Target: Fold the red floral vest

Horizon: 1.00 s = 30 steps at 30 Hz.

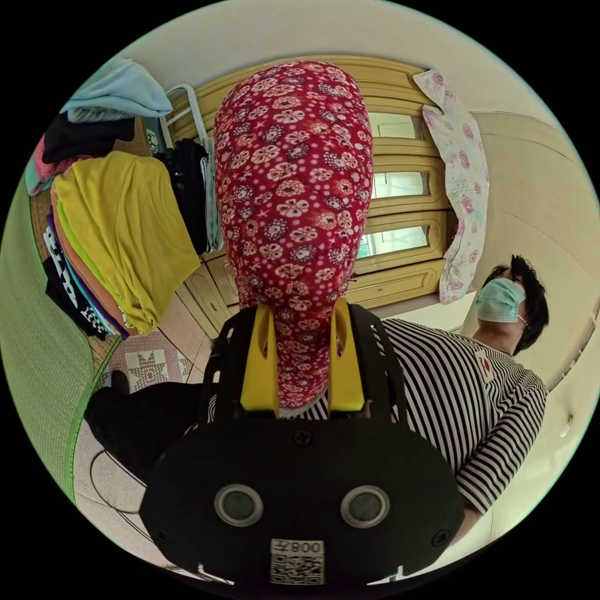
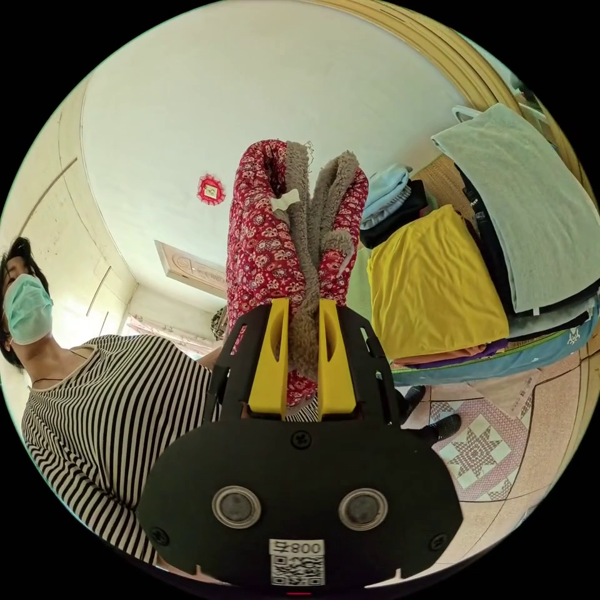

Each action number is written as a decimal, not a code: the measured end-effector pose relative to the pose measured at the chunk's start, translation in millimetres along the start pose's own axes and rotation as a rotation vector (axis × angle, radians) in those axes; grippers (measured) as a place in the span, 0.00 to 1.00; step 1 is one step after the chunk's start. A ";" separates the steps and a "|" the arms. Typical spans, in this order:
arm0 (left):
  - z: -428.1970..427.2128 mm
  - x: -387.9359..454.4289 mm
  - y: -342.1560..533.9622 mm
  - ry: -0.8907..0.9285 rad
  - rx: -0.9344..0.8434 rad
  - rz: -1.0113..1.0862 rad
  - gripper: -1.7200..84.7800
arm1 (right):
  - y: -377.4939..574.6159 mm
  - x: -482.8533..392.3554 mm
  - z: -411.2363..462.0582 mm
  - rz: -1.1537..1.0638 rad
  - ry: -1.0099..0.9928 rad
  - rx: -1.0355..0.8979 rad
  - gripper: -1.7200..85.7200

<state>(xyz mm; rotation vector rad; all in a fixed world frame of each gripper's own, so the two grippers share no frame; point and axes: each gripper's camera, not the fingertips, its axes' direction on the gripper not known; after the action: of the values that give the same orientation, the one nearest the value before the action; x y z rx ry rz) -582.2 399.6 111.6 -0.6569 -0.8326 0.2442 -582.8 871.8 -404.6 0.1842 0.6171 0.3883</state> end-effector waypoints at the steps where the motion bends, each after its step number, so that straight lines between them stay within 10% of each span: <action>1: 9.6 1.2 -11.1 0.000 -0.008 0.000 0.17 | -4.9 0.3 -13.0 0.008 0.008 0.000 0.11; 30: 117.4 44.0 -379.0 0.001 0.167 0.173 0.18 | -419.1 -83.9 -232.7 -0.276 0.232 -0.118 0.10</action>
<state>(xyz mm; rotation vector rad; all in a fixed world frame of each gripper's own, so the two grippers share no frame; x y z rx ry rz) -659.8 176.5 433.3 -0.5721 -0.7457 0.4649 -658.7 467.8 -665.1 -0.0611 0.8339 0.1788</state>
